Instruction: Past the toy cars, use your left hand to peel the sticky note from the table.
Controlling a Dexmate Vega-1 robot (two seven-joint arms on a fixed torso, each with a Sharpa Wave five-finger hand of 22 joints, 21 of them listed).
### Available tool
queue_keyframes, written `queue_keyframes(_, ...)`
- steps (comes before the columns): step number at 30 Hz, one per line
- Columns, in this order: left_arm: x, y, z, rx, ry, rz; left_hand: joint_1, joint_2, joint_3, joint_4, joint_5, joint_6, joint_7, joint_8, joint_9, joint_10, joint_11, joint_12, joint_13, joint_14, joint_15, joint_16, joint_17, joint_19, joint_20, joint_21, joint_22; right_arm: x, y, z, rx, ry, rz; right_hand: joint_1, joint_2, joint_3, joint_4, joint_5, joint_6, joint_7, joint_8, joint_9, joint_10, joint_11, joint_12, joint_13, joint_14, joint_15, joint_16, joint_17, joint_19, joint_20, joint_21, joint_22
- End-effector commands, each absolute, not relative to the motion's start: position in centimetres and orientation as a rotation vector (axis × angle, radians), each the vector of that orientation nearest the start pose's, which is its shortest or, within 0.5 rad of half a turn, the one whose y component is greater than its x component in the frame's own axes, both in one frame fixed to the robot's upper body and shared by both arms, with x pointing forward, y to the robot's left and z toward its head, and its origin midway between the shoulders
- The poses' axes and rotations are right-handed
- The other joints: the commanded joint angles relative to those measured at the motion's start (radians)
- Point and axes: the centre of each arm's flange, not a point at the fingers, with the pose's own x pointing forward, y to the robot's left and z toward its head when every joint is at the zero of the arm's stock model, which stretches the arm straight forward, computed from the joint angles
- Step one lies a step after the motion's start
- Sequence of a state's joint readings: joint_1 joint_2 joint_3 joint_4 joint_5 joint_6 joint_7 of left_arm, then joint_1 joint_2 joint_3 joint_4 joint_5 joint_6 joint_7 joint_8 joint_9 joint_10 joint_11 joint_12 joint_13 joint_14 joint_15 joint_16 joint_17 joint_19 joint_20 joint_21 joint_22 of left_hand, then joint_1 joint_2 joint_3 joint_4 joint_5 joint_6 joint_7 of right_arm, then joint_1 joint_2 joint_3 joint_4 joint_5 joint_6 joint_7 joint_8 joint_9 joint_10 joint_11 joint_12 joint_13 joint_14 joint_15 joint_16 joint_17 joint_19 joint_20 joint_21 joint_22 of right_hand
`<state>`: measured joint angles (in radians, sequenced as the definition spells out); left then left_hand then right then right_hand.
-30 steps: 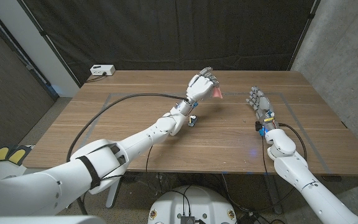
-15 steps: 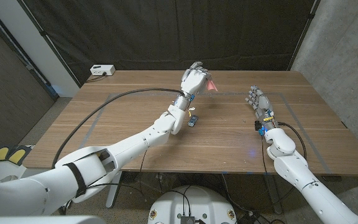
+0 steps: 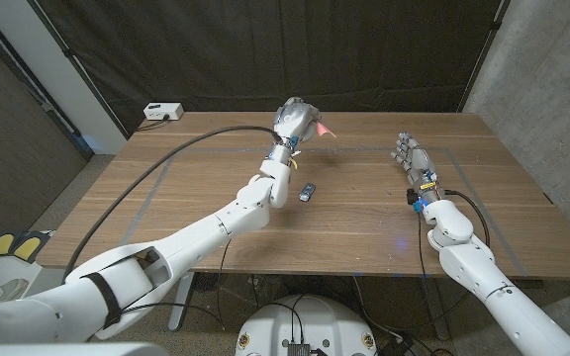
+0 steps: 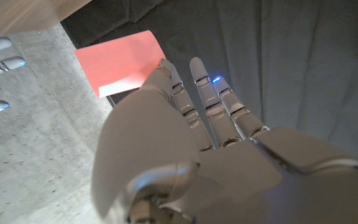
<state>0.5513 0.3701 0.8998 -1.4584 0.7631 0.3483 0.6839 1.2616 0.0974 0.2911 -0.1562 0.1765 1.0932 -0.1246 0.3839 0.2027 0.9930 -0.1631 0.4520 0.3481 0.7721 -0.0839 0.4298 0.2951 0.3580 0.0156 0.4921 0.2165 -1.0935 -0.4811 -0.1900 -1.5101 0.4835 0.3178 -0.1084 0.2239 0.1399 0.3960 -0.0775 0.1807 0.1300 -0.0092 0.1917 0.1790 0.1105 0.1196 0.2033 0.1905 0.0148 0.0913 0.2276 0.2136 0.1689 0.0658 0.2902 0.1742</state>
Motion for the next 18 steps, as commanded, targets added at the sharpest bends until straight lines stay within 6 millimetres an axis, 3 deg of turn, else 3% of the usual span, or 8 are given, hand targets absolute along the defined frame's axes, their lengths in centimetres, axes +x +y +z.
queue_keyframes(1,60.1,8.6,6.4,1.035,-0.926,0.382,0.000,0.011,-0.001,0.005,0.001,-0.001,0.009,-0.003,0.003,0.049,-0.043,0.046,0.135,0.008,-0.152,-0.002,0.005,0.004,0.012,0.008,0.005,59.1,-32.1,-4.8,-0.041,-0.669,0.045,0.006,0.000,0.003,-0.008,-0.003,0.014,0.001,0.001,0.003,0.018,0.001,0.006,0.004,0.004,-0.009,0.001,-0.001,0.012,-0.008,0.000,0.004)
queue_keyframes(18,61.2,11.1,5.7,0.698,-0.648,0.187,-0.007,0.021,0.001,0.009,0.004,-0.016,0.030,-0.010,0.005,0.041,-0.045,0.041,0.144,0.010,-0.145,-0.013,0.004,-0.002,0.030,0.015,0.005,58.6,-31.8,-3.5,-0.081,-0.687,0.060,0.006,0.000,0.002,-0.009,-0.003,0.026,0.005,0.004,0.003,0.037,0.004,0.011,0.003,0.010,-0.009,0.001,-0.002,0.026,-0.019,-0.001,0.003)
